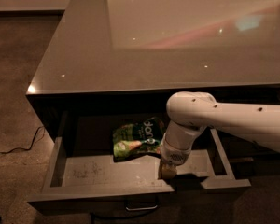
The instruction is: Open top drawer
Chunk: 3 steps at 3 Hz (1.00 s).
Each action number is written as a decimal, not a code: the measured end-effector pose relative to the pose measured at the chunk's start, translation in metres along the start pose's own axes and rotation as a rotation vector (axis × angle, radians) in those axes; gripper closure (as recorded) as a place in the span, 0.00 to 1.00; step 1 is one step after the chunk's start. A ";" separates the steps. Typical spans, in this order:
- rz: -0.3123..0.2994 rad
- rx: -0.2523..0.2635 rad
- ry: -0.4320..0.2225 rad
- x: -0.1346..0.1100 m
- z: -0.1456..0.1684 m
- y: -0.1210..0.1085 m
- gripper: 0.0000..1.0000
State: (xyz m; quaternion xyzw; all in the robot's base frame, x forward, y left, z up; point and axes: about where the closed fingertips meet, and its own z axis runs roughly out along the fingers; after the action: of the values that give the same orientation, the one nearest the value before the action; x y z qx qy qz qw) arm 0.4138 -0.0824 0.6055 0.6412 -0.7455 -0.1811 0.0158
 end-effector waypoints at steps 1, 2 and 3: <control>-0.021 -0.046 0.056 0.008 0.003 0.003 1.00; -0.024 -0.062 0.099 0.016 -0.003 0.006 1.00; -0.013 -0.053 0.144 0.026 -0.016 0.012 1.00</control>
Offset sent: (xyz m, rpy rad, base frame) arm -0.0088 -0.0256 0.0097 -0.1206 0.0807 0.0849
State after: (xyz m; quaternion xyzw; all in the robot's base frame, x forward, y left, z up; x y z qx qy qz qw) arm 0.4017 -0.1102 0.6180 0.6567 -0.7333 -0.1543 0.0850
